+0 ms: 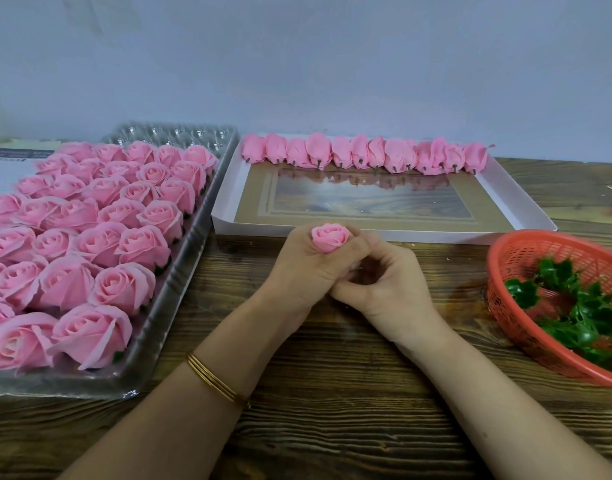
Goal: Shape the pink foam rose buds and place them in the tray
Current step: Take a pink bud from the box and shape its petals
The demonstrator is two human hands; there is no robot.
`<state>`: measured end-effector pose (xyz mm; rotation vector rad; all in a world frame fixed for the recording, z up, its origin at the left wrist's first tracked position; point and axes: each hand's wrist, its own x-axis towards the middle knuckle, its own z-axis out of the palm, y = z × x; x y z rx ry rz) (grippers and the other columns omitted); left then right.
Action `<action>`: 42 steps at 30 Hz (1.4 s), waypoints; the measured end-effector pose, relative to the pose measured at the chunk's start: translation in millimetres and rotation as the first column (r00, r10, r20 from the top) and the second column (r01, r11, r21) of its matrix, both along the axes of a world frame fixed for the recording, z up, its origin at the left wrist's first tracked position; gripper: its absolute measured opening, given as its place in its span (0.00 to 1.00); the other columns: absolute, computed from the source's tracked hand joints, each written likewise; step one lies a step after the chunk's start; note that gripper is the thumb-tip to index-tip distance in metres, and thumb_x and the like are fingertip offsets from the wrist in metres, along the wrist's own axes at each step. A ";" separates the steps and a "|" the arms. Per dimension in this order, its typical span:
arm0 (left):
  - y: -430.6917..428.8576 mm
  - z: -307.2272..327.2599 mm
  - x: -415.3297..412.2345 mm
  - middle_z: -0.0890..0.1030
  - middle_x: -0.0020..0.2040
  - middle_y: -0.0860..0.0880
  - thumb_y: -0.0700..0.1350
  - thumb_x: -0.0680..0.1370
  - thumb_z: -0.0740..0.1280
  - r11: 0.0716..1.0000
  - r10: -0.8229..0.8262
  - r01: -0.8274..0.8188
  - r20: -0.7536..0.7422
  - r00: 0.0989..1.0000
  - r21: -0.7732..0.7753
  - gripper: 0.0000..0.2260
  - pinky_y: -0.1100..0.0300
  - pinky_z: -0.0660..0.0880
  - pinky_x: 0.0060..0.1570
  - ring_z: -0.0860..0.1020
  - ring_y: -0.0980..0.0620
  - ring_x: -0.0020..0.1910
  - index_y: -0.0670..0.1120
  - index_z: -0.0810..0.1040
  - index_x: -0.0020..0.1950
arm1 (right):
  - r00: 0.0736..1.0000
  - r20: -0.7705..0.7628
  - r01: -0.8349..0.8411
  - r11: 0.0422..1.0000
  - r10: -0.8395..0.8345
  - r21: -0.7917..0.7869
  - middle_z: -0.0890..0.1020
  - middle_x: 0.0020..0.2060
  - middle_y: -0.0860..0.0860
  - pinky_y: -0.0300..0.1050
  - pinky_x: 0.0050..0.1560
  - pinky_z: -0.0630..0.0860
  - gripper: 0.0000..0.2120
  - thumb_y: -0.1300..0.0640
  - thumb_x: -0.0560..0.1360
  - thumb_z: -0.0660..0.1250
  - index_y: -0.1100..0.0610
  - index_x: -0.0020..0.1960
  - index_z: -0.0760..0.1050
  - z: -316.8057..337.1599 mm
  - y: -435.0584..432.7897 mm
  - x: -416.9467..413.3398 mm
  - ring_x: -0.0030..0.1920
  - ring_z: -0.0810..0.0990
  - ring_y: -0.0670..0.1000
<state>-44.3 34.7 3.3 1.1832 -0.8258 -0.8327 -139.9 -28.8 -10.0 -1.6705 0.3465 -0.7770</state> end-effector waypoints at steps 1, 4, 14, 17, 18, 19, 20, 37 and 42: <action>0.9 1.2 0.4 0.73 0.35 0.41 0.35 0.76 0.68 1.000 -0.003 0.003 0.006 1.000 0.001 0.16 0.57 0.72 0.40 0.71 0.46 0.35 0.45 0.75 0.28 | 1.000 -0.003 -0.011 1.000 0.011 0.003 0.82 0.36 0.52 0.33 0.43 0.77 0.24 0.78 0.65 0.72 0.51 0.50 0.80 -0.2 -0.7 -0.5 0.37 0.79 0.42; 4.4 5.1 0.9 0.73 0.41 0.37 0.38 0.73 0.70 1.000 -0.022 0.022 0.034 0.999 0.009 0.13 0.50 0.69 0.46 0.70 0.43 0.41 0.42 0.74 0.29 | 0.998 -0.042 -0.046 0.999 0.046 0.010 0.80 0.32 0.49 0.36 0.42 0.76 0.18 0.79 0.65 0.70 0.58 0.45 0.80 -2.7 -4.4 -1.4 0.35 0.78 0.43; 3.3 -0.9 3.8 0.77 0.39 0.42 0.39 0.74 0.70 1.000 -0.018 0.020 0.121 0.992 -0.016 0.16 0.57 0.73 0.42 0.75 0.50 0.38 0.50 0.78 0.27 | 0.995 -0.089 -0.032 0.991 0.044 0.133 0.81 0.46 0.70 0.49 0.52 0.76 0.18 0.79 0.66 0.69 0.61 0.50 0.81 -3.0 -5.1 -0.9 0.44 0.78 0.54; 0.9 -5.1 4.0 0.77 0.37 0.44 0.35 0.76 0.69 0.996 0.094 -0.093 0.130 0.987 -0.018 0.09 0.64 0.75 0.38 0.76 0.55 0.36 0.42 0.77 0.35 | 0.997 -0.075 -0.002 0.975 0.019 0.222 0.81 0.42 0.66 0.52 0.53 0.76 0.25 0.79 0.66 0.66 0.55 0.53 0.80 -5.1 -7.2 -0.4 0.45 0.77 0.56; 0.4 -5.6 4.5 0.77 0.38 0.45 0.35 0.75 0.70 0.990 0.140 -0.138 0.136 0.981 -0.019 0.06 0.66 0.75 0.37 0.76 0.56 0.35 0.39 0.77 0.39 | 0.998 -0.059 0.024 0.963 -0.009 0.268 0.79 0.40 0.63 0.51 0.51 0.76 0.23 0.76 0.64 0.65 0.57 0.53 0.79 -5.6 -8.5 -0.4 0.44 0.76 0.57; -0.2 -6.4 5.4 0.78 0.39 0.44 0.36 0.75 0.71 0.982 0.188 -0.187 0.161 0.969 -0.023 0.04 0.66 0.75 0.38 0.77 0.57 0.36 0.36 0.78 0.42 | 0.998 -0.043 0.058 0.945 -0.046 0.322 0.78 0.40 0.60 0.49 0.48 0.75 0.20 0.72 0.61 0.65 0.59 0.50 0.78 -5.4 -10.2 -0.3 0.43 0.75 0.56; -0.7 -7.6 7.1 0.78 0.40 0.41 0.37 0.74 0.72 0.974 0.224 -0.223 0.204 0.953 -0.031 0.06 0.64 0.74 0.38 0.76 0.55 0.36 0.34 0.78 0.43 | 0.997 -0.023 0.080 0.921 -0.077 0.381 0.77 0.39 0.58 0.46 0.45 0.74 0.19 0.69 0.58 0.64 0.61 0.48 0.77 -4.6 -12.0 -0.2 0.42 0.75 0.56; 1.5 -13.3 4.5 0.85 0.43 0.46 0.38 0.74 0.73 0.992 0.093 -0.121 0.437 0.895 0.037 0.07 0.46 0.80 0.51 0.84 0.50 0.47 0.34 0.80 0.40 | 1.000 -0.004 0.029 0.888 -0.031 0.458 0.84 0.40 0.52 0.45 0.51 0.78 0.15 0.56 0.63 0.76 0.58 0.49 0.79 1.2 -7.1 -1.5 0.47 0.84 0.52; 2.1 -13.6 3.6 0.85 0.41 0.46 0.37 0.74 0.73 0.990 0.123 -0.142 0.455 0.882 0.007 0.07 0.45 0.79 0.49 0.84 0.48 0.45 0.35 0.80 0.39 | 1.000 -0.001 0.013 0.896 -0.014 0.444 0.83 0.44 0.58 0.51 0.57 0.78 0.16 0.57 0.65 0.76 0.61 0.50 0.78 2.0 -7.2 -2.4 0.48 0.83 0.55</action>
